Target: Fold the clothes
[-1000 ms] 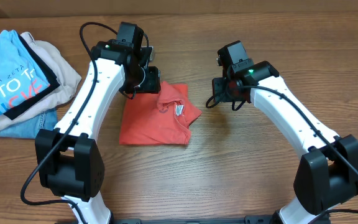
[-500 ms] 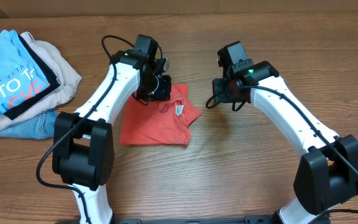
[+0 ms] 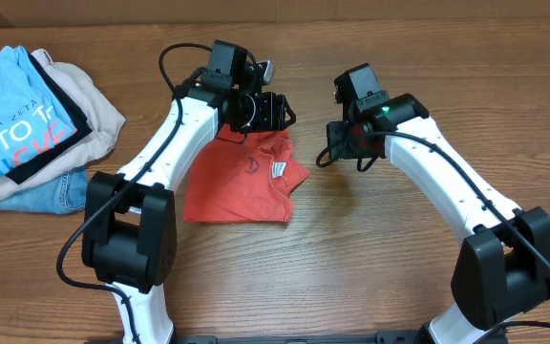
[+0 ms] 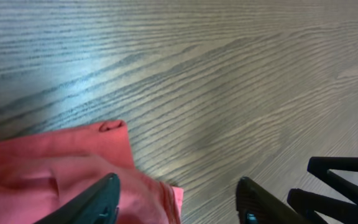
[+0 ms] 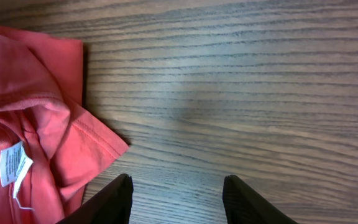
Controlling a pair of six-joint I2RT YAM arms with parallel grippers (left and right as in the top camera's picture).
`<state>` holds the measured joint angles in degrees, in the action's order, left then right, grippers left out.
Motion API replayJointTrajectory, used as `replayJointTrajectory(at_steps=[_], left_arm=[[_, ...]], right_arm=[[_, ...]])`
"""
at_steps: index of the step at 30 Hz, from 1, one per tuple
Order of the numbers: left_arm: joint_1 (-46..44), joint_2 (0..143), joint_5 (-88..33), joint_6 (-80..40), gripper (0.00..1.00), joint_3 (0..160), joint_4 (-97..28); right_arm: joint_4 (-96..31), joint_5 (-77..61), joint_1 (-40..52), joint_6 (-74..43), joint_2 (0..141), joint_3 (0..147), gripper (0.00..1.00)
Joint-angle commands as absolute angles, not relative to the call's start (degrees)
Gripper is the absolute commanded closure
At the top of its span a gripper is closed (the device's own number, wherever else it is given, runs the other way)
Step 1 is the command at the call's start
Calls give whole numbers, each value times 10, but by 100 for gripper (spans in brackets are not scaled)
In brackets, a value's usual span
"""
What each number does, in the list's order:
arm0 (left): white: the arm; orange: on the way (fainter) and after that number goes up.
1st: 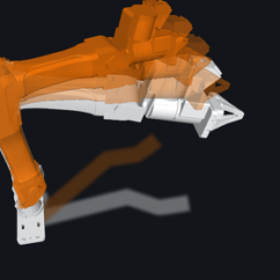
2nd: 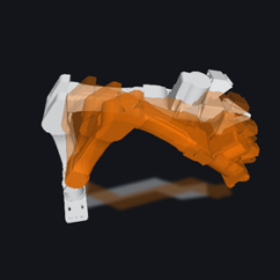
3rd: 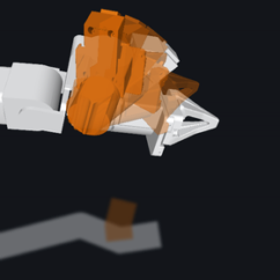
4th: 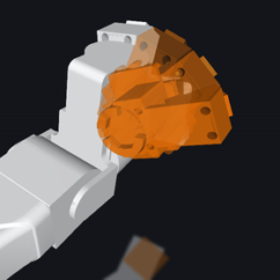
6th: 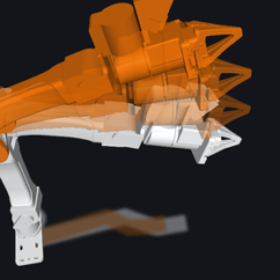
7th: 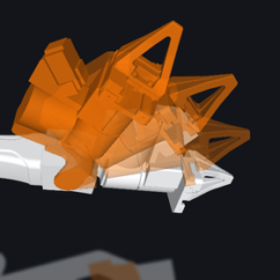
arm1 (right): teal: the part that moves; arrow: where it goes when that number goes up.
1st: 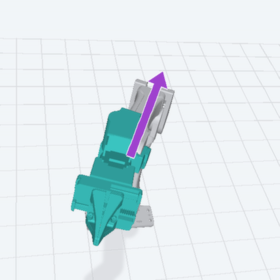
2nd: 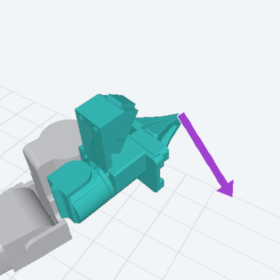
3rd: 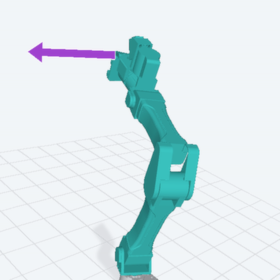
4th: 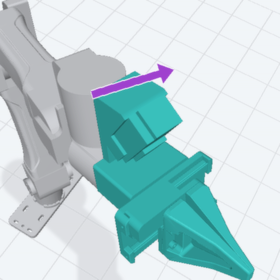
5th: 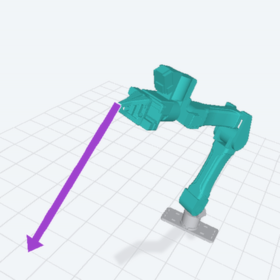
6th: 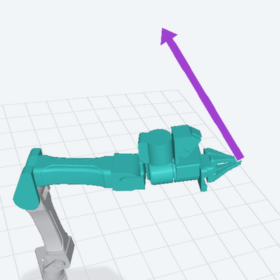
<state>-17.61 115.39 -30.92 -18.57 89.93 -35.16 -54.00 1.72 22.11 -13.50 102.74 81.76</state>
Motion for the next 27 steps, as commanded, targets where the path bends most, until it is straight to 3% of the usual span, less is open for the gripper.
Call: replayJointTrajectory(at_steps=[1,5,14,21,27], left_arm=[[-163,1156,-304,-193,39,900,-364],[-129,1156,-304,-193,44,901,-379],[-92,1156,-369,-170,91,901,-484],[-156,1166,-274,-153,93,900,-505],[-210,1207,-264,-160,92,900,-449]], right_arm=[[-540,2,220,-131,1030,829,50],[-538,-99,222,-65,1030,829,50],[-538,-99,227,-45,1030,829,50],[-540,-100,227,-47,1030,829,50],[-549,-99,227,-47,1030,829,50]])
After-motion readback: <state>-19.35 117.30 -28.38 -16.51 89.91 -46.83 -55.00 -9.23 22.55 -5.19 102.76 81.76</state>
